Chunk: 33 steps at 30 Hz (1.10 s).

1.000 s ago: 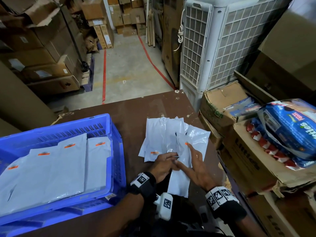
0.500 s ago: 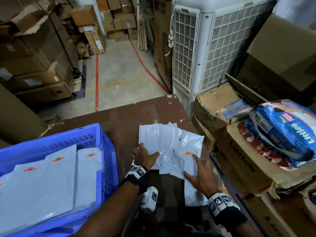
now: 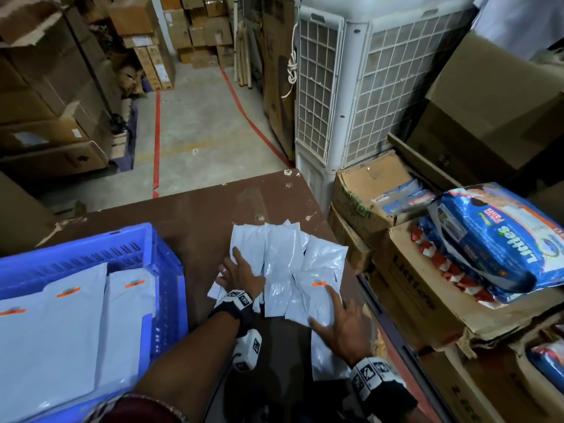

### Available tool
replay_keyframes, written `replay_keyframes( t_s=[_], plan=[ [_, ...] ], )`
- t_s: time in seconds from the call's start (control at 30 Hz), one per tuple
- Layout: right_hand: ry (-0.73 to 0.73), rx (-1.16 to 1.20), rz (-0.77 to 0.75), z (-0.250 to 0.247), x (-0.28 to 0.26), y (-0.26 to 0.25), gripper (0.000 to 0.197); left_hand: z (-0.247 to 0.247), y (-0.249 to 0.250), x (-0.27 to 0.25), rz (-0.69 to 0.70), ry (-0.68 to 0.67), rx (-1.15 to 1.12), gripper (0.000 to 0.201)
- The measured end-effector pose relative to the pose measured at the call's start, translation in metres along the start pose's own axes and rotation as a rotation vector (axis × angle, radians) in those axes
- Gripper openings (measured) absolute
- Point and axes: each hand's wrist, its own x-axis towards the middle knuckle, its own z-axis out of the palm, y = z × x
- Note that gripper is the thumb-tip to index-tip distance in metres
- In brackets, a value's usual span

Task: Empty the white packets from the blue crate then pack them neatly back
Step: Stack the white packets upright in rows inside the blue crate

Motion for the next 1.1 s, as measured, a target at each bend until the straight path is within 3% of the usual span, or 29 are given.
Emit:
replay_keyframes(
  t_s=[0.07, 0.23, 0.3, 0.4, 0.47, 0.6, 0.7, 0.83, 0.97, 1.03, 1.1],
  plan=[
    [-0.010, 0.012, -0.004, -0.002, -0.004, -0.002, 0.094, -0.008, 0.000, -0.009, 0.045, 0.059, -0.032, 0.111],
    [-0.037, 0.019, 0.002, -0.008, -0.005, -0.007, 0.091, -0.032, 0.000, -0.024, 0.159, 0.048, -0.194, 0.106],
    [-0.032, 0.052, 0.000, -0.008, -0.002, -0.005, 0.092, -0.037, -0.005, -0.025, 0.284, 0.054, -0.178, 0.085],
    [-0.007, 0.060, 0.003, -0.007, 0.002, 0.000, 0.091, -0.039, -0.010, -0.030, 0.467, -0.097, -0.189, 0.062],
    [0.019, 0.066, -0.004, -0.007, 0.002, 0.002, 0.090, -0.034, -0.015, -0.036, 0.542, -0.144, -0.077, 0.057],
    [0.047, 0.100, -0.011, -0.007, 0.002, 0.004, 0.093, -0.016, -0.032, -0.048, 0.709, -0.069, 0.189, 0.042],
    [0.057, 0.087, -0.007, -0.006, 0.001, 0.004, 0.092, -0.012, -0.051, -0.052, 0.756, -0.093, 0.407, 0.045],
    [0.049, 0.084, 0.003, -0.005, -0.001, 0.004, 0.088, -0.015, -0.056, -0.066, 0.590, -0.152, 0.361, 0.062],
    [0.067, 0.071, -0.005, -0.001, -0.001, 0.005, 0.086, -0.005, -0.051, -0.097, 0.257, 0.091, 0.099, 0.048],
    [0.089, 0.048, 0.001, 0.000, 0.000, 0.008, 0.087, 0.008, -0.045, -0.107, 0.033, 0.025, -0.065, 0.070],
    [0.088, 0.009, -0.004, 0.004, 0.001, 0.008, 0.087, 0.017, -0.041, -0.111, -0.100, -0.108, -0.138, 0.101]
  ],
)
